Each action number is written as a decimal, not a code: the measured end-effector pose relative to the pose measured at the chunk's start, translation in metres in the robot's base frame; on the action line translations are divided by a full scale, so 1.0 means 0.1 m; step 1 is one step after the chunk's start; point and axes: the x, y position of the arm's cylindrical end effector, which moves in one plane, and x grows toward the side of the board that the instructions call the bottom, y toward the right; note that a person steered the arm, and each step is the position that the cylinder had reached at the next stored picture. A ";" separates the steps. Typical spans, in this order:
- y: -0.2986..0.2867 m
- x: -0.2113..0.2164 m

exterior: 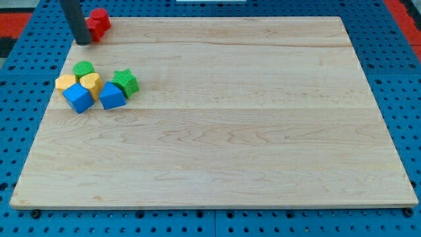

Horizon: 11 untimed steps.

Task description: Push the red circle towards the top center of the board

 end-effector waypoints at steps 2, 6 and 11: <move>-0.27 0.15; -0.32 -0.73; 1.10 -0.55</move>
